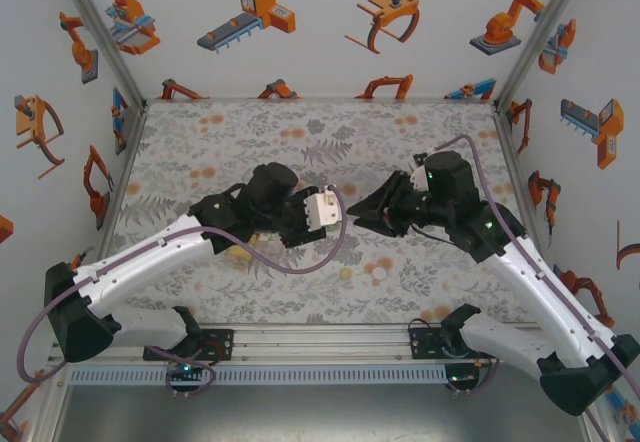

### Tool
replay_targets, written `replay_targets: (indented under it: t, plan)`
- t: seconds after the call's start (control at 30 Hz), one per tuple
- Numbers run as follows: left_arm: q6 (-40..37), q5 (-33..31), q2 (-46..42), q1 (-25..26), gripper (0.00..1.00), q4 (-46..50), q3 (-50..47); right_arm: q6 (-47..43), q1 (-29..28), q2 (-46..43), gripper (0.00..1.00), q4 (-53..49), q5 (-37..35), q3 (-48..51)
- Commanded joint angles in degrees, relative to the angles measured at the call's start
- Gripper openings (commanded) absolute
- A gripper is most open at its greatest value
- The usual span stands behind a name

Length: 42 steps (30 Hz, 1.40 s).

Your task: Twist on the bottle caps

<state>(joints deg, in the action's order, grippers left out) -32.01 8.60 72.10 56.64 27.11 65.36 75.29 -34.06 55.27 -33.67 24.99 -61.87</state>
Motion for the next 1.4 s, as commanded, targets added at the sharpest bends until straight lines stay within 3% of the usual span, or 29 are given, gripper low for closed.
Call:
replay_targets:
  t: [0.0,0.17,0.33,0.5,0.63,0.77,0.97,1.37]
  plan:
    - [-0.9,2.7,-1.9,0.4,0.0,-6.3,0.2,-0.3,-0.1,1.0,0.0,-0.9,-1.4,-0.7]
    - [-0.6,3.7,-2.7,0.4,0.0,-5.1,-0.4,-15.6,-0.1,1.9,0.42,-1.5,-1.2,-6.4]
    - [-1.0,4.0,-3.6,0.4,0.0,-3.1,-1.1,-34.2,-0.1,1.5,0.6,-4.9,-2.0,-12.3]
    - [0.0,4.7,-4.0,0.6,0.0,-3.0,-1.5,-58.1,-0.1,1.1,0.61,-6.9,2.3,-16.0]
    - [0.0,5.4,-4.5,0.8,0.0,-2.5,-1.5,-78.9,-0.1,-0.6,0.61,-4.8,11.7,-15.0]
    - [0.6,5.6,-4.7,0.9,0.0,-2.7,-1.8,-93.1,-0.2,-1.3,0.62,-3.1,18.9,-13.2]
    - [0.5,6.0,-5.0,1.3,0.0,-2.7,-1.6,-100.2,-0.1,-0.3,0.56,-0.1,25.0,-10.6]
    - [0.1,5.8,-5.3,1.4,0.0,-2.6,-1.5,-100.4,-0.1,0.4,0.48,1.7,23.9,-7.0]
